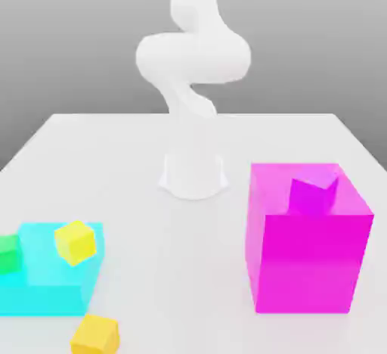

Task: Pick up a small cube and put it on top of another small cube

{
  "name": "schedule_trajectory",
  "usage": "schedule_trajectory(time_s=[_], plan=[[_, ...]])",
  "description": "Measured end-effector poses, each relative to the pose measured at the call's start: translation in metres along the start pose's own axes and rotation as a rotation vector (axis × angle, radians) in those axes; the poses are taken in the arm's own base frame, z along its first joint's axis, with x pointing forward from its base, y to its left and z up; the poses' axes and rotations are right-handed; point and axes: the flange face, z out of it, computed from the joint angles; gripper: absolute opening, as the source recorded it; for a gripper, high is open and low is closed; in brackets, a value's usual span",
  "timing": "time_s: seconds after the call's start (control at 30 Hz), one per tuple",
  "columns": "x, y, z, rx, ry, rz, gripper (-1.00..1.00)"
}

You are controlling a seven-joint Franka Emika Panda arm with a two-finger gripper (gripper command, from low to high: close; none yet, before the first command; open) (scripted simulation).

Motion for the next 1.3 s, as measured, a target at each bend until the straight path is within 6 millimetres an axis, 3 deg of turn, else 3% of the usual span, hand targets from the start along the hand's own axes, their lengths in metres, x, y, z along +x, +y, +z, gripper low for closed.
schedule_trajectory(time_s=[0.17, 0.37, 0.53, 0.77, 0.93, 1.07, 1.1, 1.3], plan=[[0.013, 0.02, 0.094, -0.094, -0.095, 0.035, 0.0], [0.014, 0.062, 0.2, -0.21, -0.198, 0.079, 0.0], [0.003, 0.11, 0.28, -0.312, -0.276, 0.116, 0.0], [-0.028, 0.196, 0.376, -0.466, -0.373, 0.169, 0.0], [-0.062, 0.262, 0.43, -0.572, -0.434, 0.195, 0.0], [-0.087, 0.294, 0.471, -0.587, -0.442, 0.197, 0.0], [-0.092, 0.299, 0.478, -0.587, -0.443, 0.198, -1.0], [-0.094, 0.301, 0.481, -0.587, -0.443, 0.198, -1.0]])
